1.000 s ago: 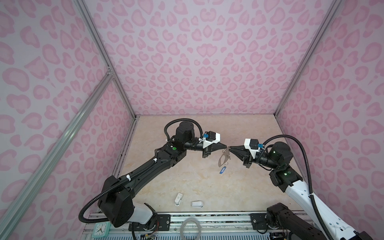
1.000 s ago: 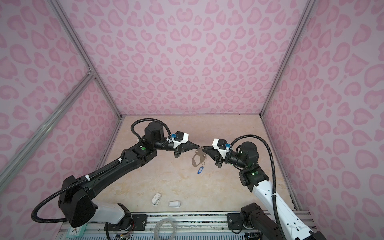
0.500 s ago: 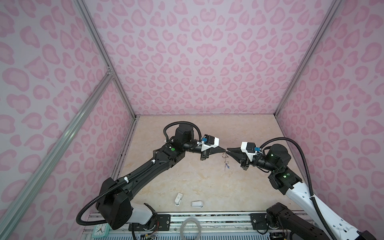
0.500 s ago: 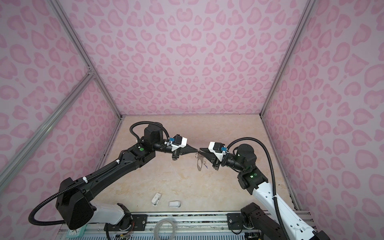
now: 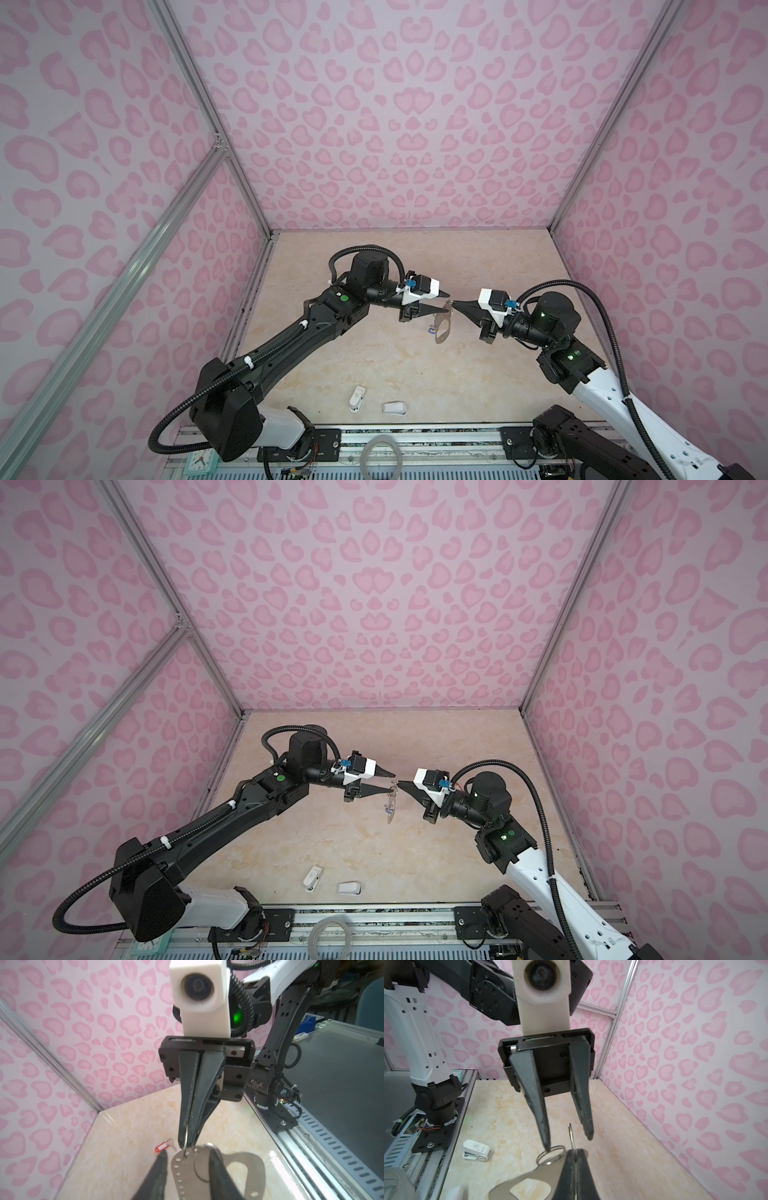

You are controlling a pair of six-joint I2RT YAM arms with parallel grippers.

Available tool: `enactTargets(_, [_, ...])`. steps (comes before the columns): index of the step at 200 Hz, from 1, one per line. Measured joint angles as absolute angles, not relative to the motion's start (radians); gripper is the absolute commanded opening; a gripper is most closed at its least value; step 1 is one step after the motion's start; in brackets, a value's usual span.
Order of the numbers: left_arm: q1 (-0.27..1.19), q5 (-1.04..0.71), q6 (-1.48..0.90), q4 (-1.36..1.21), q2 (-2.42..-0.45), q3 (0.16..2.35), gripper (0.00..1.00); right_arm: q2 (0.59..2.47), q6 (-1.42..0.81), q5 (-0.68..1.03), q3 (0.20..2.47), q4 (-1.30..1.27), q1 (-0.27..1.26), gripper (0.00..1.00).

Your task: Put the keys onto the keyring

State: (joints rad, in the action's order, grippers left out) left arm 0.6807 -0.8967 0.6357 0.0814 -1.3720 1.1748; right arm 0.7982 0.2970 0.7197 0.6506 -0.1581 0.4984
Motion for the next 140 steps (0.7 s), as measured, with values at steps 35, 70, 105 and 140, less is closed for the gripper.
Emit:
enactTargets(35, [0.712, -0.737, 0.775, 0.226, -1.323, 1.199, 0.45, 0.764, 0.413, 0.618, 0.626, -0.113, 0.54, 0.0])
enactTargets(70, [0.76, -0.607, 0.847, 0.3, -1.32, 1.207, 0.4, 0.74, 0.497, 0.554, 0.586, -0.13, 0.567, 0.0])
enactTargets(105, [0.806, -0.505, 0.872, 0.304, -1.32, 1.212, 0.38, 0.728, 0.543, 0.516, 0.575, -0.135, 0.583, 0.0])
enactTargets(140, [0.826, -0.455, 0.889, 0.297, -1.326, 1.219, 0.28, 0.723, 0.562, 0.503, 0.563, -0.136, 0.588, 0.0])
